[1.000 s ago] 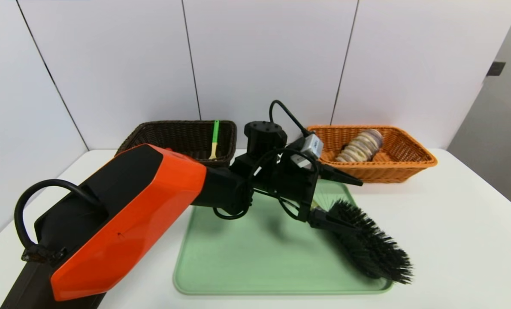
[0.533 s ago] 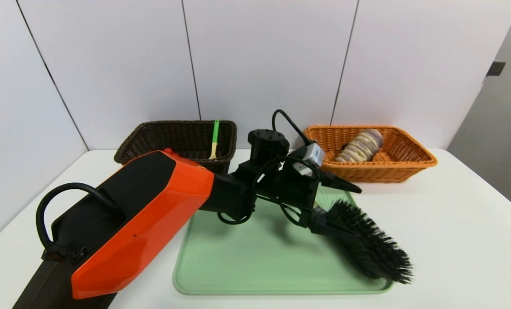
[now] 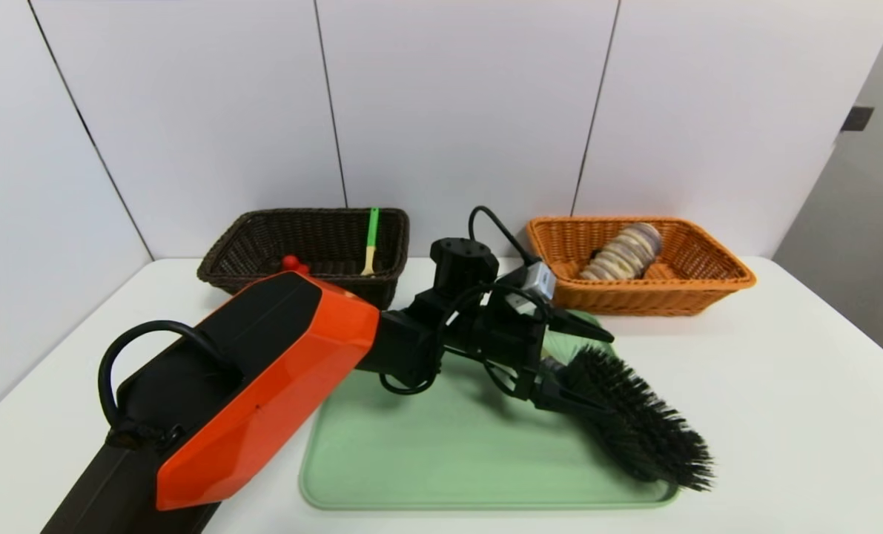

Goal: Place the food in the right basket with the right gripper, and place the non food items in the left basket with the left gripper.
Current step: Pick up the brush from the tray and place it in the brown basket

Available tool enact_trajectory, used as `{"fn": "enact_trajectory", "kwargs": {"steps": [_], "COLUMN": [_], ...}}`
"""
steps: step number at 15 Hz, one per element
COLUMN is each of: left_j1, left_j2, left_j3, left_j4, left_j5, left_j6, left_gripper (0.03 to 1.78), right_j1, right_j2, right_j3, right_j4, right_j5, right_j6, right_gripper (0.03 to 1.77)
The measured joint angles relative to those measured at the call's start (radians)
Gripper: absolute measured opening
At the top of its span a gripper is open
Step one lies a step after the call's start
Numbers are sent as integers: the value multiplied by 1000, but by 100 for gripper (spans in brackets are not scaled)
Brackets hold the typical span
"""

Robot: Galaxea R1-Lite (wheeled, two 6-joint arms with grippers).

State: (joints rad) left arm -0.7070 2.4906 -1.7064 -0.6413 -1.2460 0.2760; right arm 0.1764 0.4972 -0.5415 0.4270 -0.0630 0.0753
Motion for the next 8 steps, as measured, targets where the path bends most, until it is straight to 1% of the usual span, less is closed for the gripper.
{"fn": "enact_trajectory", "kwargs": {"steps": [8], "left_j1": [-8], "left_j2": [17], "left_j3": [4], "left_j4": [-1], "left_j5": [-5], "left_j6": [0], "left_gripper": [169], "right_j1": [0], "right_j2": [-1], "right_j3": [0], "right_j4": [-1], "right_j5": [-1], "right_j6": [2], "right_gripper": [171]}}
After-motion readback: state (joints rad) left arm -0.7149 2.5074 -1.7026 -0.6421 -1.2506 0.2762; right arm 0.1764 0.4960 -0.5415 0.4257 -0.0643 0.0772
